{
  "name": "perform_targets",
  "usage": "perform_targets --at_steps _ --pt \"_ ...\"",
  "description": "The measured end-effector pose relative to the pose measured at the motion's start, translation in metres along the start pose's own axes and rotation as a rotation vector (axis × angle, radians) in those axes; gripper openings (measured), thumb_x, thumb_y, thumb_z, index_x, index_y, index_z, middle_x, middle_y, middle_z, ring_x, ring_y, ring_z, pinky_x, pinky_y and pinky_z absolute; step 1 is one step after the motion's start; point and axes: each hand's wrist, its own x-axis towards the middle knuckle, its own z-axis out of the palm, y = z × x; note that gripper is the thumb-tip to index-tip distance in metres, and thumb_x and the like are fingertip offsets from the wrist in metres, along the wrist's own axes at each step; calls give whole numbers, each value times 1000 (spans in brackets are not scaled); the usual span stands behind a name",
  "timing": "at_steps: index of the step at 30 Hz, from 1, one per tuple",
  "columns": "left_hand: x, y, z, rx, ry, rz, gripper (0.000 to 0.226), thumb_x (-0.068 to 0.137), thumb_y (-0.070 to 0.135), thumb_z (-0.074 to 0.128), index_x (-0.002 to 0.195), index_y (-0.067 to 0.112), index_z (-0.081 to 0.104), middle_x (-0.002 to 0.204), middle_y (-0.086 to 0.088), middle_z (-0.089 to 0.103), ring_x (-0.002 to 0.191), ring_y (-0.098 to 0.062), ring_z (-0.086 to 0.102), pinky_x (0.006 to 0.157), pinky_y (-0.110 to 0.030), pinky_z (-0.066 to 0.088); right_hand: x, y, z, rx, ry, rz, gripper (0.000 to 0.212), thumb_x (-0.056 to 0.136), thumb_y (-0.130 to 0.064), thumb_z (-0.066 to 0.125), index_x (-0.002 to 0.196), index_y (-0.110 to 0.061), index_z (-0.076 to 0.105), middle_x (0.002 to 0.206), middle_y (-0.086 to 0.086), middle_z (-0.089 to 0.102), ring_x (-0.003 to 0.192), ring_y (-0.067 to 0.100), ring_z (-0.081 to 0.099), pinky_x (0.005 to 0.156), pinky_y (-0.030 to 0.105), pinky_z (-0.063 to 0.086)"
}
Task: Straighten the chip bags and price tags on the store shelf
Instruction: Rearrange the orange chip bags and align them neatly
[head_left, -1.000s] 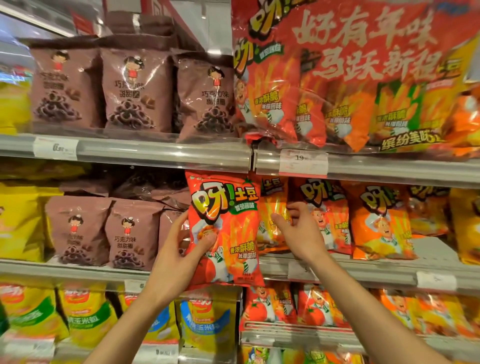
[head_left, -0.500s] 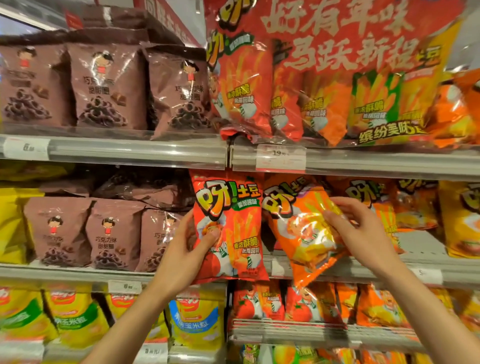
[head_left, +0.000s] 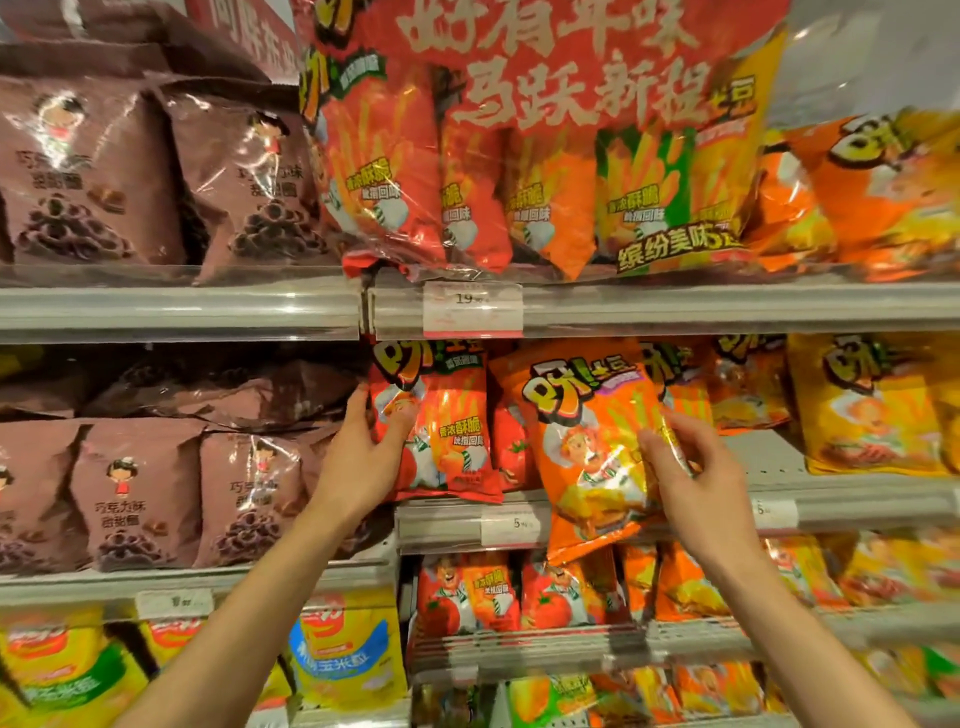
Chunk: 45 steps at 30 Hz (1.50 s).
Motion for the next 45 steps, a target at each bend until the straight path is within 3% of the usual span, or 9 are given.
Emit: perform_targets --at_steps 4,8,16,20,26,31,35,40,45 --pt "5 -3 12 -28 83 43 60 96 54 51 144 23 33 124 0 64 112 -19 62 97 -39 48 -2 -1 2 6 1 6 30 92 -34 66 121 -24 63 123 -5 65 114 12 59 96 30 44" --pt "2 -2 22 0 103 116 28 100 47 46 122 31 41 111 8 64 104 -17 63 82 -32 46 -3 0 -2 9 -6 20 31 92 -37 66 120 -25 63 122 -6 66 116 13 59 99 35 47" --pt "-17 -20 36 129 90 123 71 99 64 27 157 27 9 151 -3 40 138 -20 36 112 -43 34 -6 -1 -1 54 -1 44 24 93 -37 65 115 -32 61 115 -7 67 108 13 62 96 46 52" --pt "2 -28 33 140 41 85 73 95 71 27 153 27 21 142 -3 51 131 -22 48 105 -50 43 -8 0 -2 37 -18 58 31 92 -48 62 120 -35 59 121 -4 64 111 20 62 97 50 51" --pt "-19 -12 22 303 205 186 59 97 44 53 144 10 44 138 -11 50 130 -26 45 105 -40 41 -14 -5 1 64 -2 77 24 94 -40 63 116 -35 56 120 -4 63 115 20 60 100 45 49" --pt "-33 2 22 196 263 299 45 91 30 67 131 15 55 123 -7 50 118 -23 47 97 -32 39 -21 -5 4 90 30 106 31 89 -51 65 118 -40 59 125 -7 64 119 16 59 101 52 49" --pt "-45 7 30 184 273 332 36 89 29 70 122 20 60 122 1 48 118 -15 42 97 -28 34 -29 -9 9 141 41 129 27 93 -39 64 119 -34 58 125 -10 60 122 12 55 108 43 44" --pt "-31 -10 26 300 182 242 50 88 27 70 134 13 56 135 -10 50 125 -31 42 105 -43 37 -37 -13 15 154 42 172 27 94 -38 63 120 -35 55 127 -7 60 124 12 53 104 32 41" --pt "-32 -10 23 387 148 307 51 88 25 69 135 12 55 136 -16 47 126 -37 42 100 -50 43 -45 -19 19 133 65 187 26 94 -38 63 119 -34 55 129 -5 59 126 13 52 107 39 42"
